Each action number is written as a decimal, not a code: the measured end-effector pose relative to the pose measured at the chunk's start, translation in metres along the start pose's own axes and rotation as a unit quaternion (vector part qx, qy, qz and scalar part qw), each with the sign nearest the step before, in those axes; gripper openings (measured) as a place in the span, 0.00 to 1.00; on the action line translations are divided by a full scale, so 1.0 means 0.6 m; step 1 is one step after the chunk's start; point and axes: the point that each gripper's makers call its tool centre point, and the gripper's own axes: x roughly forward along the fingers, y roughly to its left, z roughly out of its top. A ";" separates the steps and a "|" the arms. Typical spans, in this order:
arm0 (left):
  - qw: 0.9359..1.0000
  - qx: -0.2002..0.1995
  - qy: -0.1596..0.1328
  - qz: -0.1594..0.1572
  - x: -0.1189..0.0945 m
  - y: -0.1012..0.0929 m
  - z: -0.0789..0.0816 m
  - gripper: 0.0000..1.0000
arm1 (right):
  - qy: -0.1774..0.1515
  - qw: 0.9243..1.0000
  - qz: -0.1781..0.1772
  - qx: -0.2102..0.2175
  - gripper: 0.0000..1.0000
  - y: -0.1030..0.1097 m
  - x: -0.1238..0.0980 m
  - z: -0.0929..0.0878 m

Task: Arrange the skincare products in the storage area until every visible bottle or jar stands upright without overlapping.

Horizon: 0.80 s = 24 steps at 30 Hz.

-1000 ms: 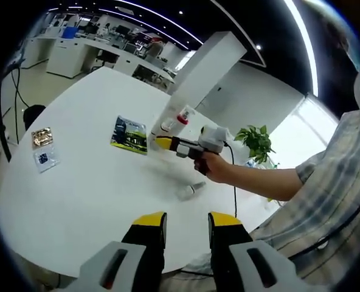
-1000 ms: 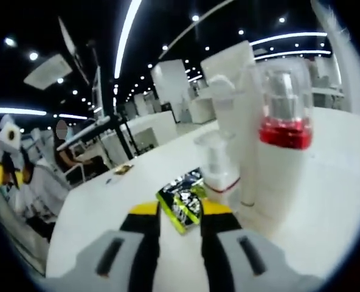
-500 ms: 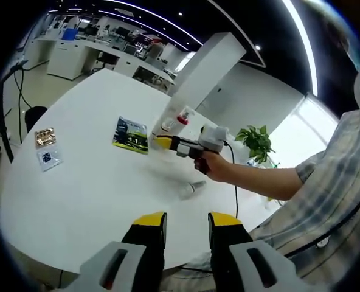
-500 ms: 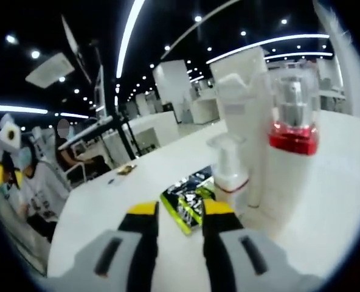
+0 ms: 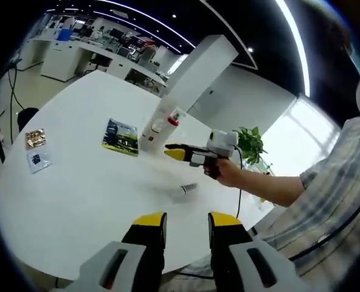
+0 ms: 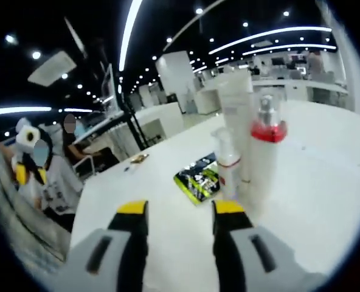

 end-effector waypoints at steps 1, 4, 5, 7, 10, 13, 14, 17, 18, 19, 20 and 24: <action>1.000 0.002 0.000 -0.002 0.001 -0.002 0.000 0.28 | 0.006 1.000 0.000 -0.001 0.40 0.002 -0.007 -0.006; 1.000 0.006 -0.002 -0.011 0.007 -0.008 -0.001 0.28 | 0.042 0.999 0.002 0.000 0.44 0.002 -0.034 -0.038; 1.000 0.007 -0.002 -0.012 0.009 -0.009 -0.003 0.28 | 0.054 0.999 0.007 -0.003 0.44 0.002 -0.045 -0.048; 1.000 0.008 -0.003 -0.017 0.012 -0.013 -0.006 0.28 | 0.067 0.998 0.014 -0.011 0.43 0.011 -0.058 -0.061; 1.000 0.008 -0.004 -0.022 0.017 -0.019 -0.012 0.28 | 0.096 0.994 0.015 -0.044 0.37 0.016 -0.085 -0.084; 1.000 0.010 -0.007 -0.026 0.018 -0.023 -0.016 0.28 | 0.123 0.990 0.016 -0.061 0.37 0.019 -0.098 -0.102; 1.000 0.009 -0.007 -0.027 0.019 -0.024 -0.018 0.28 | 0.137 0.988 0.016 -0.070 0.38 0.019 -0.102 -0.110; 1.000 0.010 -0.008 -0.027 0.019 -0.026 -0.021 0.28 | 0.179 0.977 0.022 -0.109 0.39 0.023 -0.115 -0.126; 1.000 0.010 -0.010 -0.026 0.019 -0.027 -0.022 0.28 | 0.197 0.970 0.030 -0.140 0.38 0.025 -0.119 -0.132; 1.000 0.010 -0.011 -0.027 0.019 -0.027 -0.022 0.28 | 0.212 0.964 0.034 -0.154 0.38 0.026 -0.122 -0.138; 1.000 0.010 -0.012 -0.027 0.019 -0.027 -0.024 0.28 | 0.228 0.959 0.042 -0.166 0.37 0.028 -0.123 -0.145; 1.000 0.010 -0.008 -0.028 0.023 -0.027 -0.031 0.28 | 0.305 0.921 0.064 -0.233 0.36 0.024 -0.133 -0.181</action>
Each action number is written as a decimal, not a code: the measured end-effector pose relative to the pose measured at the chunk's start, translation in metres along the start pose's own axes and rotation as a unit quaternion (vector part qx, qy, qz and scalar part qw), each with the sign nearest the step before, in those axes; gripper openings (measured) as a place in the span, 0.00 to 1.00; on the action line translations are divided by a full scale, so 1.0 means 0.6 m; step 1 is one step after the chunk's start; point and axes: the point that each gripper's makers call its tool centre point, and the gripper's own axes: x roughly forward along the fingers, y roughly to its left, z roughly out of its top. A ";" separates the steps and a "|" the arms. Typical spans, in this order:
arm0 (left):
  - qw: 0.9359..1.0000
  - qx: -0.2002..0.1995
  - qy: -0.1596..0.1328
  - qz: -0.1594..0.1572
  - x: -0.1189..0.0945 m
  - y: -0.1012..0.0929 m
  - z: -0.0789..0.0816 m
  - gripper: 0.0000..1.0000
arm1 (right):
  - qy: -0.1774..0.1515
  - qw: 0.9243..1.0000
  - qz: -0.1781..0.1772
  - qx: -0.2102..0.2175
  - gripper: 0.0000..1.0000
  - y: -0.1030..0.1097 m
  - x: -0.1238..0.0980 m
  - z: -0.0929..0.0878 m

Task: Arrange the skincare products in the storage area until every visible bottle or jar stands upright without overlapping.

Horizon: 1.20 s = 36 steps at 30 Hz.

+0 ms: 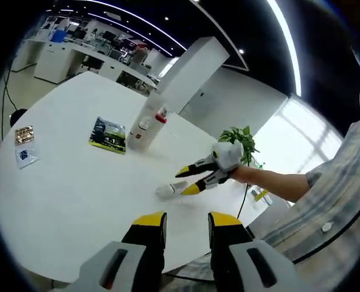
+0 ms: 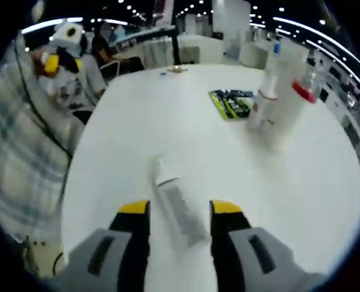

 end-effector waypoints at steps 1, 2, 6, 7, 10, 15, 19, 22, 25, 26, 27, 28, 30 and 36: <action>1.000 0.001 0.001 0.000 0.000 -0.001 -0.001 0.28 | 0.023 1.000 0.000 -0.014 0.36 0.000 0.003 -0.011; 1.000 0.001 0.001 0.000 0.001 -0.001 0.000 0.28 | 0.036 0.999 0.002 -0.024 0.37 0.001 0.005 -0.016; 1.000 0.003 0.000 0.000 0.004 -0.002 0.002 0.28 | 0.030 0.999 0.001 -0.015 0.37 -0.007 0.007 -0.014; 1.000 0.004 0.001 0.000 0.005 -0.002 0.003 0.28 | 0.027 1.000 0.002 -0.011 0.36 -0.007 0.006 -0.013; 1.000 0.005 0.001 0.002 0.006 0.000 0.007 0.28 | 0.031 0.999 0.009 -0.002 0.33 -0.003 0.007 -0.016; 0.999 0.006 -0.026 0.024 0.007 0.014 0.027 0.28 | 0.047 0.999 0.012 -0.003 0.28 0.004 0.013 -0.027; 0.999 0.000 -0.034 0.029 0.007 0.017 0.035 0.28 | 0.064 0.998 0.006 -0.003 0.20 0.004 0.015 -0.042; 0.998 0.016 -0.043 0.039 0.007 0.021 0.042 0.23 | 0.061 0.998 0.003 0.008 0.20 0.005 0.015 -0.042; 0.998 0.016 -0.044 0.039 0.007 0.021 0.043 0.18 | 0.051 0.998 -0.002 0.034 0.19 0.006 0.015 -0.040; 0.998 0.019 -0.046 0.038 0.008 0.020 0.044 0.18 | 0.046 0.997 0.001 0.064 0.19 0.011 0.015 -0.039; 0.998 0.023 -0.045 0.035 0.009 0.018 0.043 0.18 | 0.041 0.996 0.002 0.075 0.18 0.012 0.016 -0.038; 0.998 0.028 -0.041 0.032 0.010 0.015 0.042 0.18 | 0.038 0.996 0.003 0.080 0.18 0.013 0.016 -0.037; 0.998 0.049 -0.025 0.028 0.013 0.013 0.036 0.18 | 0.034 0.995 -0.005 0.095 0.18 0.011 0.015 -0.037; 0.997 0.069 -0.013 0.007 0.023 0.000 0.039 0.19 | -0.040 0.985 0.002 0.171 0.18 0.025 0.004 0.005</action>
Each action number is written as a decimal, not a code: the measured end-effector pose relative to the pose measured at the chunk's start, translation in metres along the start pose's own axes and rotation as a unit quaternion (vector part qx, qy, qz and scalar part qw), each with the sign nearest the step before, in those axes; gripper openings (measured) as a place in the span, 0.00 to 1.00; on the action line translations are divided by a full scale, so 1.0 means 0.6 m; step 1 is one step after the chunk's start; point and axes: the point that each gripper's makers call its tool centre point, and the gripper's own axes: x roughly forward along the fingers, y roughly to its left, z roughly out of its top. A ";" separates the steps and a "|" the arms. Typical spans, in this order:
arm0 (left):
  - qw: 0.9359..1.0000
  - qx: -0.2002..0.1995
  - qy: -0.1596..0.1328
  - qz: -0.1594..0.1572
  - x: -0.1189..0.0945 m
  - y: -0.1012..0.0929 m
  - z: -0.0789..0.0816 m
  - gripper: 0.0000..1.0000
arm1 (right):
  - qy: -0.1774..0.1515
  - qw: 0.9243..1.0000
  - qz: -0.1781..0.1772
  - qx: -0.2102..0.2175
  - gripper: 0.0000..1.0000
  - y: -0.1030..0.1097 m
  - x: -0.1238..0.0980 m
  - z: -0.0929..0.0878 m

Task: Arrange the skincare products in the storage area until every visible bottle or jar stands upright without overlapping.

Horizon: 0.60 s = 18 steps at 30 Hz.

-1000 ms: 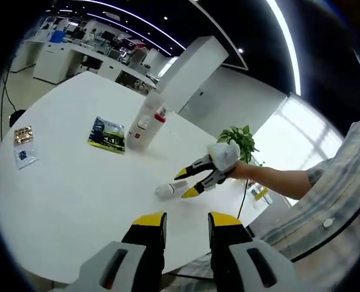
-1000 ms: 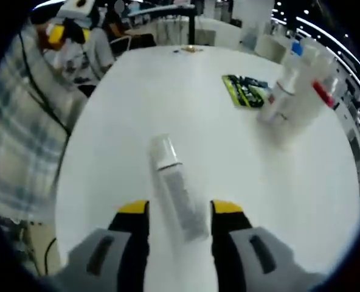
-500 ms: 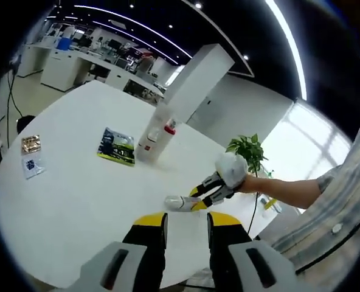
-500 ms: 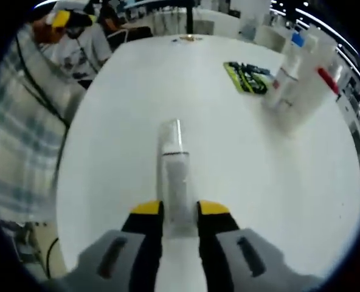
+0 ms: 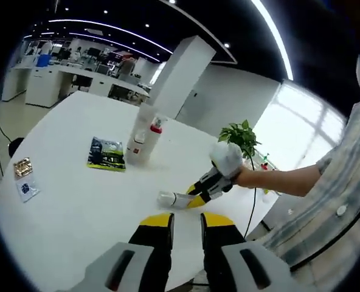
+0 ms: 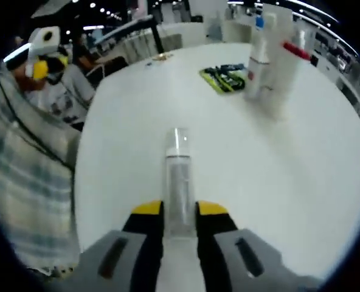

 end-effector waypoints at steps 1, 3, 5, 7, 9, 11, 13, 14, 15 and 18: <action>1.000 -0.003 -0.005 -0.004 0.002 -0.002 0.004 0.20 | -0.009 1.000 0.005 0.013 0.18 0.006 -0.003 0.005; 1.000 -0.013 -0.015 -0.016 0.007 -0.007 0.013 0.21 | -0.032 0.999 0.016 0.034 0.18 0.022 -0.012 0.023; 0.999 -0.016 -0.022 -0.027 0.012 -0.013 0.021 0.23 | -0.054 0.998 0.019 0.041 0.18 0.032 -0.019 0.039; 0.999 -0.013 -0.026 -0.033 0.018 -0.016 0.028 0.23 | -0.078 0.995 0.028 0.058 0.18 0.045 -0.028 0.056; 0.999 -0.016 -0.029 -0.043 0.023 -0.020 0.036 0.22 | -0.128 0.986 0.055 0.091 0.18 0.069 -0.046 0.090; 0.998 -0.020 -0.032 -0.047 0.027 -0.023 0.042 0.22 | -0.166 0.977 0.077 0.109 0.18 0.082 -0.059 0.114; 0.998 -0.019 -0.035 -0.052 0.032 -0.025 0.050 0.22 | -0.210 0.963 0.103 0.137 0.18 0.098 -0.079 0.146; 0.998 -0.019 -0.036 -0.053 0.033 -0.025 0.052 0.22 | -0.217 0.960 0.109 0.139 0.18 0.101 -0.083 0.152; 0.997 -0.023 -0.040 -0.057 0.036 -0.026 0.059 0.22 | -0.252 0.945 0.137 0.157 0.18 0.117 -0.101 0.179; 0.996 -0.027 -0.049 -0.063 0.040 -0.027 0.074 0.22 | -0.303 0.914 0.187 0.192 0.18 0.140 -0.132 0.219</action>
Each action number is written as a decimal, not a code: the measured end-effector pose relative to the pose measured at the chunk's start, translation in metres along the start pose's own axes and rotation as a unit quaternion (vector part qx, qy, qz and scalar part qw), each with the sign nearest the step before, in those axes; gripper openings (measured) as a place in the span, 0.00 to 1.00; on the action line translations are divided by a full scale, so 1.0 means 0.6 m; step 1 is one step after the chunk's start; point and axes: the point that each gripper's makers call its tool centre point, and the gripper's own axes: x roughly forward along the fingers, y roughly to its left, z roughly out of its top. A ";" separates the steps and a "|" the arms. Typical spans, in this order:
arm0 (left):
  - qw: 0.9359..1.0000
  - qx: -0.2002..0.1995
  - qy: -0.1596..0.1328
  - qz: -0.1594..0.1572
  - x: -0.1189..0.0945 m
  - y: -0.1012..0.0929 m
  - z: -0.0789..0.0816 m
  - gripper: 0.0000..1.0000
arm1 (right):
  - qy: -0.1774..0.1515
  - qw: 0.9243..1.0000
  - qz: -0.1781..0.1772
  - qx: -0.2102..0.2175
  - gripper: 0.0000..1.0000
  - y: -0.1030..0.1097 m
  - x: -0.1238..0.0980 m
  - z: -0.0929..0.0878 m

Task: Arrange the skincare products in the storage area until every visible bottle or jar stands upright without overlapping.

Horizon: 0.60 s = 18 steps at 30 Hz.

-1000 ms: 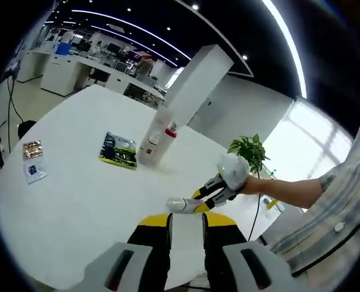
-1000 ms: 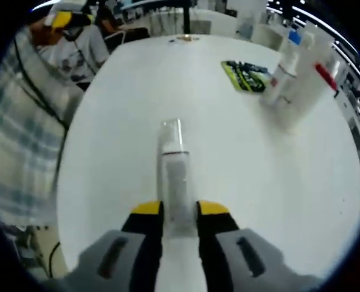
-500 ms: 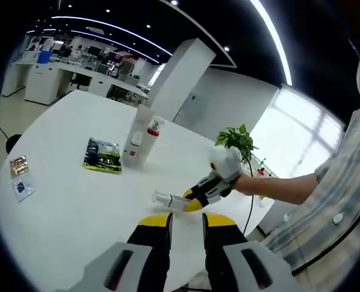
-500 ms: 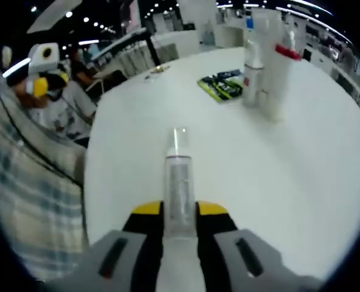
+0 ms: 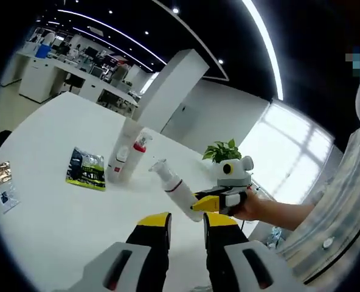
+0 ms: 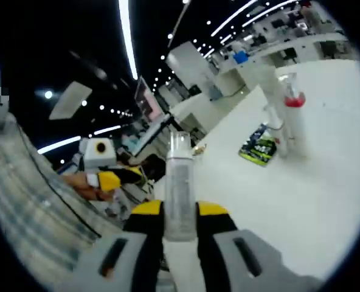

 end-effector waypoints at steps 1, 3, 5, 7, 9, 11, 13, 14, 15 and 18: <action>1.000 -0.003 -0.005 -0.004 0.002 -0.001 0.006 0.22 | -0.013 1.000 0.015 0.009 0.18 0.016 0.004 0.010; 0.999 -0.016 -0.034 -0.029 0.006 -0.014 0.033 0.25 | -0.021 0.999 0.032 0.004 0.18 0.037 0.010 0.017; 0.997 -0.023 -0.055 -0.049 0.006 -0.026 0.052 0.29 | -0.034 0.998 0.053 -0.003 0.18 0.061 0.016 0.027; 0.996 -0.020 -0.062 -0.056 0.006 -0.031 0.060 0.32 | -0.049 0.996 0.074 -0.004 0.18 0.080 0.021 0.036; 0.995 -0.021 -0.072 -0.065 0.007 -0.039 0.068 0.36 | -0.058 0.994 0.094 0.013 0.18 0.094 0.025 0.041; 0.994 -0.025 -0.078 -0.076 0.007 -0.047 0.074 0.37 | -0.059 0.993 0.100 0.014 0.18 0.098 0.027 0.041; 0.991 -0.025 -0.090 -0.095 0.006 -0.059 0.082 0.36 | -0.061 0.992 0.114 0.013 0.18 0.109 0.031 0.041; 0.990 -0.030 -0.090 -0.101 0.006 -0.063 0.082 0.36 | -0.062 0.990 0.123 0.016 0.18 0.115 0.032 0.042; 0.990 -0.031 -0.088 -0.104 0.006 -0.064 0.082 0.36 | -0.063 0.988 0.136 0.022 0.18 0.124 0.033 0.042; 0.990 -0.024 -0.074 -0.116 0.009 -0.072 0.074 0.35 | -0.068 0.985 0.158 0.031 0.18 0.140 0.036 0.043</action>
